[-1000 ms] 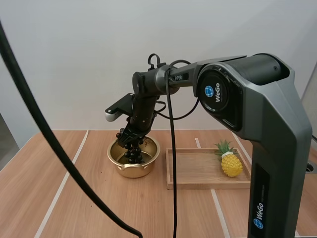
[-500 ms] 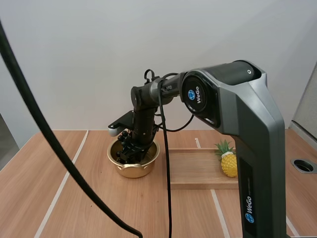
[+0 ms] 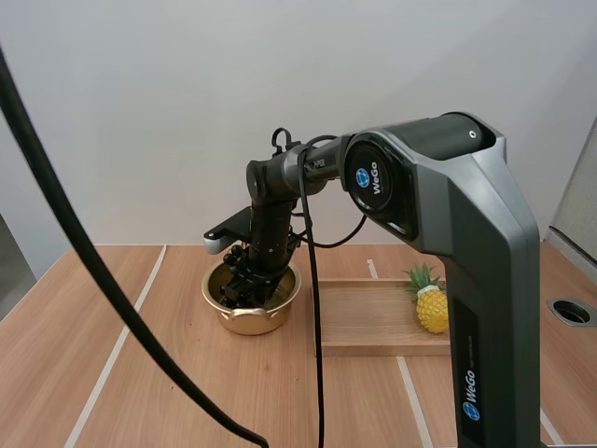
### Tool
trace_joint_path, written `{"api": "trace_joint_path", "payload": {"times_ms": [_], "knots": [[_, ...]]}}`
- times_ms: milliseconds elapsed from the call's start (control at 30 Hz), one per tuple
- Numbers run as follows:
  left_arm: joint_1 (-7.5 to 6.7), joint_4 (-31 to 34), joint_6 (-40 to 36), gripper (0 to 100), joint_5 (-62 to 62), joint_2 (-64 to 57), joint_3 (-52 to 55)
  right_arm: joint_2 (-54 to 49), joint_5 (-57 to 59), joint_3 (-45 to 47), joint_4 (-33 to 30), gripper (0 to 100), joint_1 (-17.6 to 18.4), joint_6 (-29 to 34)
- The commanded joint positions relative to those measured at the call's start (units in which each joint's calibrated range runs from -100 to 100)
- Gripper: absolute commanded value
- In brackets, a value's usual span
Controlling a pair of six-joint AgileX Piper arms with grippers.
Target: Open the pot, put the grape inside, and close it
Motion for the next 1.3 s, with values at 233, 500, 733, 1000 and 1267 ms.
{"api": "trace_joint_path", "payload": {"times_ms": [233, 500, 733, 1000, 1267], "knots": [[0.03, 0.5, 0.3, 0, -1.8, -0.2, -0.2, -0.8, 2.1, -0.3, -0.4, 100, 0.0, 3.2], [0.03, 0.5, 0.3, 0, -1.8, -0.2, -0.2, -1.3, 5.6, -1.4, 0.0, 100, 0.0, 1.8], [0.03, 0.5, 0.3, 0, -1.8, -0.2, -0.2, -4.0, 5.6, -4.8, 1.4, 100, 0.0, 2.0], [0.03, 0.5, 0.3, 0, -1.8, -0.2, -0.2, -7.9, 5.7, -8.8, 4.7, 100, 0.0, 2.0], [0.03, 0.9, 0.3, 0, -1.8, -0.2, -0.2, -14.3, 5.4, -13.0, -1.4, 100, 0.0, 2.0]]}}
